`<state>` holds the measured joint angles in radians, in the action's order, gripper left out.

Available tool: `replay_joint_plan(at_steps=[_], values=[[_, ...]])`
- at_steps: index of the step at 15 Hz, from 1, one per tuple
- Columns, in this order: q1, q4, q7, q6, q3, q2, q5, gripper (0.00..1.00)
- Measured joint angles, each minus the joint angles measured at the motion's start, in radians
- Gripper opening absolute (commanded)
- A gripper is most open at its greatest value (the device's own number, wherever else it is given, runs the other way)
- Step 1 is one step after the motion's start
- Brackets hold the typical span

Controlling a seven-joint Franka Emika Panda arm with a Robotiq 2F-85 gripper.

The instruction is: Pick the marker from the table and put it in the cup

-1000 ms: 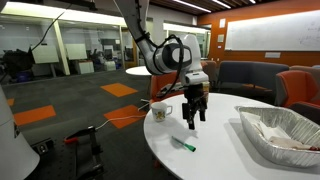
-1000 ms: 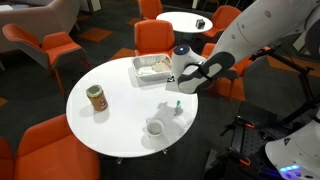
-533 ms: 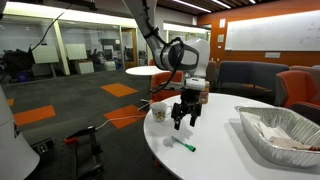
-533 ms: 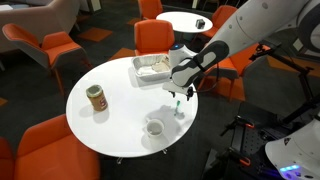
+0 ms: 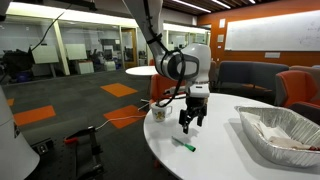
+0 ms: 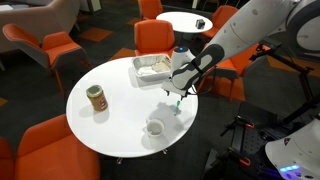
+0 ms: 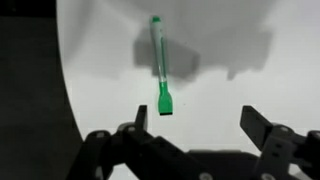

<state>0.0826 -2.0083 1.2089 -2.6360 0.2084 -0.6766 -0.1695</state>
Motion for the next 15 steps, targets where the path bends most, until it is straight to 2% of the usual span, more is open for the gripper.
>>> replay_joint_plan(at_steps=[7, 13, 14, 15], values=[[-0.003, -0.009, -0.115, -0.086, -0.007, -0.049, -0.003, 1.0], [-0.013, -0.066, -0.184, -0.153, -0.011, -0.053, -0.022, 1.0], [-0.014, -0.076, -0.191, -0.166, -0.014, -0.054, -0.03, 0.99], [-0.016, -0.084, -0.203, -0.177, -0.018, -0.056, -0.042, 0.93]])
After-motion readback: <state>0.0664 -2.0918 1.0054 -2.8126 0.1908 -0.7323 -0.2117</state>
